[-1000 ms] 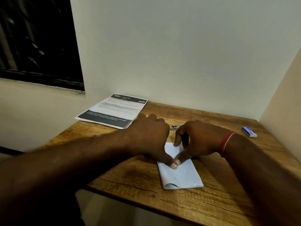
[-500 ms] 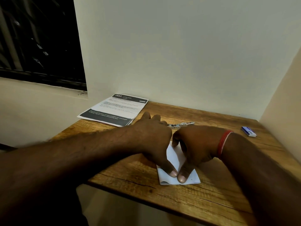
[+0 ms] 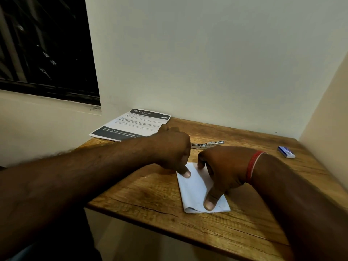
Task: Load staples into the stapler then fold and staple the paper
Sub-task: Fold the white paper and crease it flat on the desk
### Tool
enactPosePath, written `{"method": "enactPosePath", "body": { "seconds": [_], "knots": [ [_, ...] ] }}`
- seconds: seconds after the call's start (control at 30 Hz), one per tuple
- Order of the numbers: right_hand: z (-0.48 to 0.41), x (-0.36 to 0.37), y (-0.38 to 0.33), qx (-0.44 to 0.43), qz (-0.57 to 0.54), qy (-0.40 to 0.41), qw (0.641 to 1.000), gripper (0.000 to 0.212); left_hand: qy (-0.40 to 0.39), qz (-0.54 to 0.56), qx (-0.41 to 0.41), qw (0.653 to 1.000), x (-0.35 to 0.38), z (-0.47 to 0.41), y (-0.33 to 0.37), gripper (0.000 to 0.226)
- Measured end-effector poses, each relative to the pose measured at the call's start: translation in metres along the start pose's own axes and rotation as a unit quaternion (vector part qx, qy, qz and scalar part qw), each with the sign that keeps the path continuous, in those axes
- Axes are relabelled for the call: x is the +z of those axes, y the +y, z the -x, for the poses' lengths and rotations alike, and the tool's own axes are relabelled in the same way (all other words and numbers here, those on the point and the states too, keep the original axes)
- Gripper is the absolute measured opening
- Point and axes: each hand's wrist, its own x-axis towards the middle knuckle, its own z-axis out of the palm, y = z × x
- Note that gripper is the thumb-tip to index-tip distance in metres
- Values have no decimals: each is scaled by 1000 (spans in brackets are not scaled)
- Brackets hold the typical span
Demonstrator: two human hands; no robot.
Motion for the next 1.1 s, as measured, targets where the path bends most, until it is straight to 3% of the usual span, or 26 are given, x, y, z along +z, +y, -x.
{"method": "enactPosePath", "body": {
  "seconds": [0.2,0.4,0.57,0.63,0.8,1.03,1.1],
  "knots": [
    [1,-1,0,0,6,4,1000,114,26,109,-22,993,14,-3,-22,37],
    [1,-1,-1,-3,-1,0,1000,113,6,51,17,999,8,12,-21,62],
    [3,-1,-1,-5,-4,-4,1000,114,-58,-24,51,997,-5,21,-13,81],
    [3,-1,-1,-7,-4,-3,1000,116,-70,-25,43,996,-8,17,-9,79],
    [4,-1,0,-11,-4,-8,1000,118,-9,-13,17,1000,-3,8,5,66],
    [0,0,3,-11,-11,-2,1000,118,-80,-58,33,995,1,36,13,110],
    [1,0,3,-11,-12,-2,1000,117,-96,-80,33,992,-1,40,18,110]
  ]
}}
